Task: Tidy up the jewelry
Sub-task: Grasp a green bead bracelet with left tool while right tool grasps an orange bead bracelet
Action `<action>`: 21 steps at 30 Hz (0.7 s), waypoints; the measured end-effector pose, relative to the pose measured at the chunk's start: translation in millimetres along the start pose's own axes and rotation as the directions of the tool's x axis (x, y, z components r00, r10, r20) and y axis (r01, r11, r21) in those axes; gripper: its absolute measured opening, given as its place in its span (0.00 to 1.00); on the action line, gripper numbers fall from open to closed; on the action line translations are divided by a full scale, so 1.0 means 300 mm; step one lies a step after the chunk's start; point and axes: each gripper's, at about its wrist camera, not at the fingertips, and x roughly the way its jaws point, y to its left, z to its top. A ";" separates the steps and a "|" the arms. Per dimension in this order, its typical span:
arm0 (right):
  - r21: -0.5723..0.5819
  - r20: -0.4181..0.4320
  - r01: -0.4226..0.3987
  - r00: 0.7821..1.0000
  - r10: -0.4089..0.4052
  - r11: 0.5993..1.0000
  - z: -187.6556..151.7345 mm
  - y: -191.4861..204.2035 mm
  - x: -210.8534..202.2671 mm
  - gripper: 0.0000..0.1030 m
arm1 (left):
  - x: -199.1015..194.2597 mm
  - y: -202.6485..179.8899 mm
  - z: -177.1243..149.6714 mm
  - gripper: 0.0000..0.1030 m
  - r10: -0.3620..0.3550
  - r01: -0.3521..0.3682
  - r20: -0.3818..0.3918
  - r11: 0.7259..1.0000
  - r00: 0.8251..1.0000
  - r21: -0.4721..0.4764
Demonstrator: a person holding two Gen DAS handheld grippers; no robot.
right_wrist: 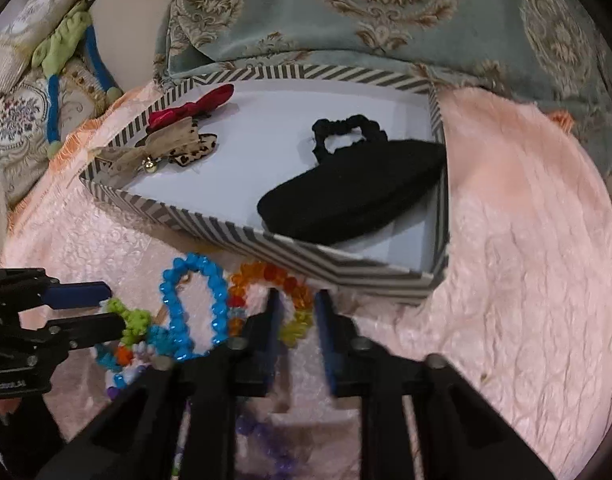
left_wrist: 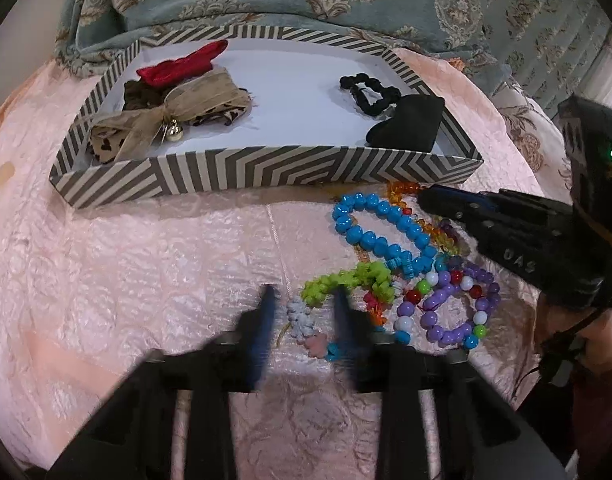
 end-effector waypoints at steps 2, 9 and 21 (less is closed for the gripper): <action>0.011 0.023 -0.009 1.000 0.009 1.000 -0.002 -0.008 -0.034 0.08 | -0.006 -0.002 -0.004 0.00 -0.008 0.007 0.007 1.000 1.000 0.017; 0.023 0.135 -0.062 0.989 0.058 0.998 0.002 -0.010 -0.224 0.09 | -0.129 0.016 -0.005 0.00 -0.005 0.002 0.087 1.000 0.996 0.030; 0.009 0.233 -0.056 0.971 0.052 0.998 0.035 -0.008 -0.423 0.09 | -0.342 0.048 0.073 0.00 0.073 -0.085 0.209 0.995 0.975 0.045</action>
